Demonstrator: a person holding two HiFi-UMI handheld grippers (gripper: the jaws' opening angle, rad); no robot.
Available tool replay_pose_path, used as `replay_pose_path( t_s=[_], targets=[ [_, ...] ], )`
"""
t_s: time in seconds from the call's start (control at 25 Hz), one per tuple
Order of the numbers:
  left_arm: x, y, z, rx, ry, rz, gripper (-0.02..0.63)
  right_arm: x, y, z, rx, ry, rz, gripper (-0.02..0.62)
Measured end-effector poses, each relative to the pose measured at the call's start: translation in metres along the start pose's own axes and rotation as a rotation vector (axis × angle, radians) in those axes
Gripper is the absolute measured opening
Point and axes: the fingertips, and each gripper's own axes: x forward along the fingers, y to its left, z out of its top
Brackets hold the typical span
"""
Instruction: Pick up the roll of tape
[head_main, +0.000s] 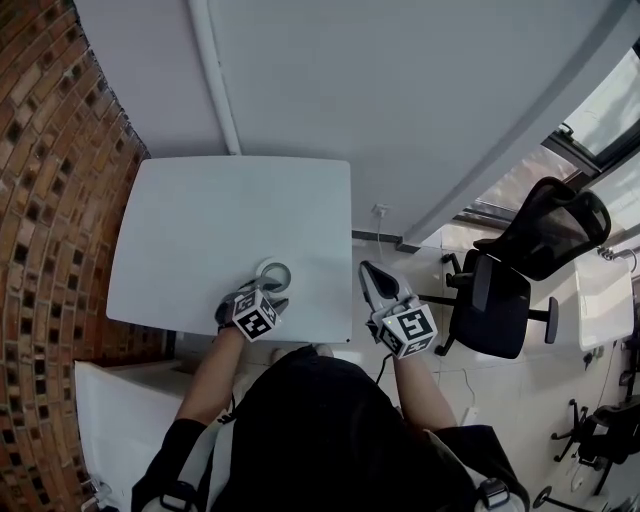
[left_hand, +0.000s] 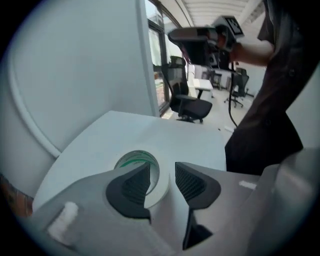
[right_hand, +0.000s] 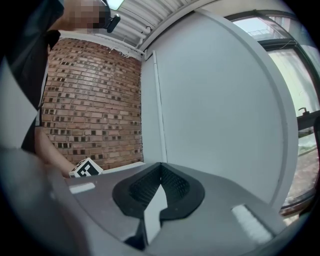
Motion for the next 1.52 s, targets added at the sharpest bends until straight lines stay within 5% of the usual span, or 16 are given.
replay_pose_path(
  t_s=[0.12, 0.4, 0.64, 1.12, 1.2, 1.28, 1.52],
  targets=[
    [0.014, 0.0, -0.001, 0.104, 0.088, -0.029, 0.164, 0.003, -0.013, 0.001, 0.001, -0.005, -0.015, 0.005],
    [0.033, -0.005, -0.01, 0.121, 0.242, -0.176, 0.166, 0.005, -0.037, 0.011, 0.003, -0.03, -0.025, 0.006],
    [0.048, -0.011, -0.032, 0.319, 0.41, -0.178, 0.155, 0.009, -0.042, 0.004, -0.024, -0.003, -0.024, 0.005],
    [0.049, -0.008, -0.031, 0.349, 0.379, -0.13, 0.15, 0.003, -0.042, -0.006, -0.016, 0.029, -0.022, 0.005],
    [0.046, -0.001, -0.028, 0.255, 0.329, -0.088, 0.149, 0.002, -0.037, -0.009, -0.013, 0.037, -0.01, 0.005],
    [0.038, 0.012, -0.02, 0.071, 0.236, -0.034, 0.146, 0.002, -0.031, -0.013, -0.009, 0.048, 0.009, 0.005],
    [-0.022, 0.061, 0.008, -0.68, -0.298, 0.0, 0.123, 0.015, -0.022, -0.021, 0.014, 0.068, 0.056, 0.005]
  ],
)
